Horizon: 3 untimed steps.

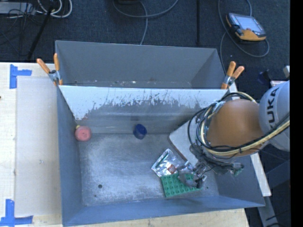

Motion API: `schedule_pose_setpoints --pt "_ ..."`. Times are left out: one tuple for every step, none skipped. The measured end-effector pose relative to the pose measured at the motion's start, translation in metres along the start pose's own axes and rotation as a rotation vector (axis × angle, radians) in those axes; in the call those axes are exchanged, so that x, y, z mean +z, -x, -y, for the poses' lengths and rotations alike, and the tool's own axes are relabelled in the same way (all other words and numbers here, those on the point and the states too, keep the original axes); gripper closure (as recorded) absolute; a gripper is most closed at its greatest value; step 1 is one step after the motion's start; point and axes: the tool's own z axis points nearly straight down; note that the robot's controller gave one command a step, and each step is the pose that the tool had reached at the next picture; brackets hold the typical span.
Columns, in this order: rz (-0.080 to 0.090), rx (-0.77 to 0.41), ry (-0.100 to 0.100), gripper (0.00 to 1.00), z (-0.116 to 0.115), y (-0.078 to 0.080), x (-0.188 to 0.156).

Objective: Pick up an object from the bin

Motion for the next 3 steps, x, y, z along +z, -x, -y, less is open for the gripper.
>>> schedule_pose_setpoints --pt "0.000 -0.001 0.000 0.00 0.000 0.000 0.000" --pt "0.004 0.091 -0.002 0.00 -0.013 0.013 0.033" --pt "0.004 0.089 -0.003 1.00 -0.013 0.013 0.033"
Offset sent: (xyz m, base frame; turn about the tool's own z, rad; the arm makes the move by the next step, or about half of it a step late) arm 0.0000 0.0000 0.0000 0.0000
